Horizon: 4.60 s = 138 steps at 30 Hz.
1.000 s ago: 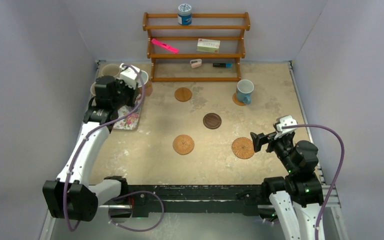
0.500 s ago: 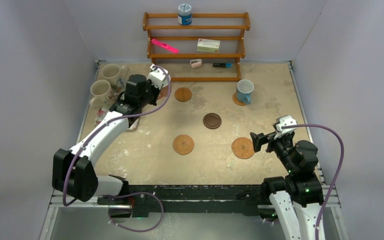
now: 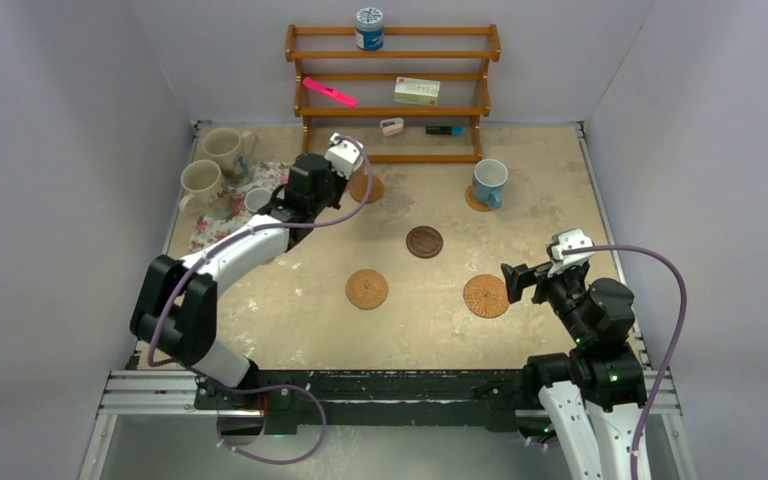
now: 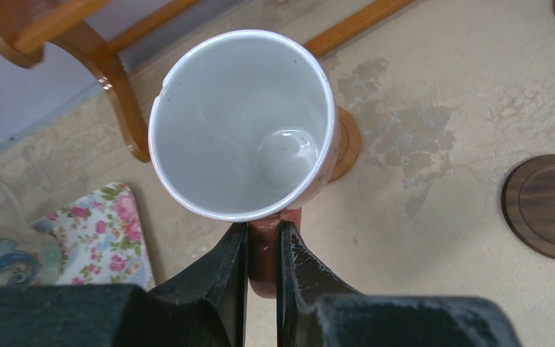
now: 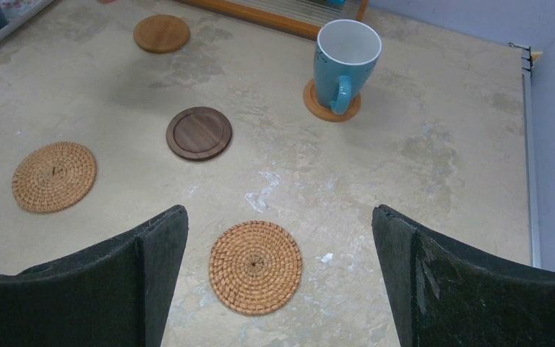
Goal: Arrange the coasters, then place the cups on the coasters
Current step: Place the cup on the coaster.
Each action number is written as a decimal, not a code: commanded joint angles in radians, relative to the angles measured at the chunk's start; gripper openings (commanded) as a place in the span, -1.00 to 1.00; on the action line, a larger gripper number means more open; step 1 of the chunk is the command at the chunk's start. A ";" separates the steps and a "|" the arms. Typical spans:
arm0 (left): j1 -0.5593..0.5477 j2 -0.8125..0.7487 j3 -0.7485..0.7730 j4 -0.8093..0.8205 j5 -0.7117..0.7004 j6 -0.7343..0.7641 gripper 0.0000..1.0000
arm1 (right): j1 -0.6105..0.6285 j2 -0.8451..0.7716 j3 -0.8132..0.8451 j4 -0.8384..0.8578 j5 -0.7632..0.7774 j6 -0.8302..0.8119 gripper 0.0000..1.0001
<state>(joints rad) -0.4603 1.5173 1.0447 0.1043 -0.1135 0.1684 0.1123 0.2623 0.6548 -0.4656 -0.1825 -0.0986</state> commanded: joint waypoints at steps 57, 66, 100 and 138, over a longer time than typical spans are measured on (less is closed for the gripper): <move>-0.082 0.397 0.310 0.074 -0.191 -0.117 -1.00 | 0.006 -0.012 -0.003 0.022 -0.015 -0.015 0.98; -0.082 0.407 0.314 0.062 -0.201 -0.114 -1.00 | 0.006 -0.012 -0.004 0.022 -0.017 -0.014 0.98; -0.083 0.392 0.324 0.012 -0.178 -0.118 -0.98 | 0.007 -0.008 -0.002 0.021 -0.020 -0.016 0.98; -0.082 0.368 0.314 -0.024 -0.135 -0.146 -1.00 | 0.012 -0.009 -0.002 0.021 -0.020 -0.016 0.98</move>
<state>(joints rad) -0.5392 1.9408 1.3186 0.0643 -0.2703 0.0589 0.1177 0.2596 0.6506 -0.4656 -0.1791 -0.1059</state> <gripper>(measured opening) 0.160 0.987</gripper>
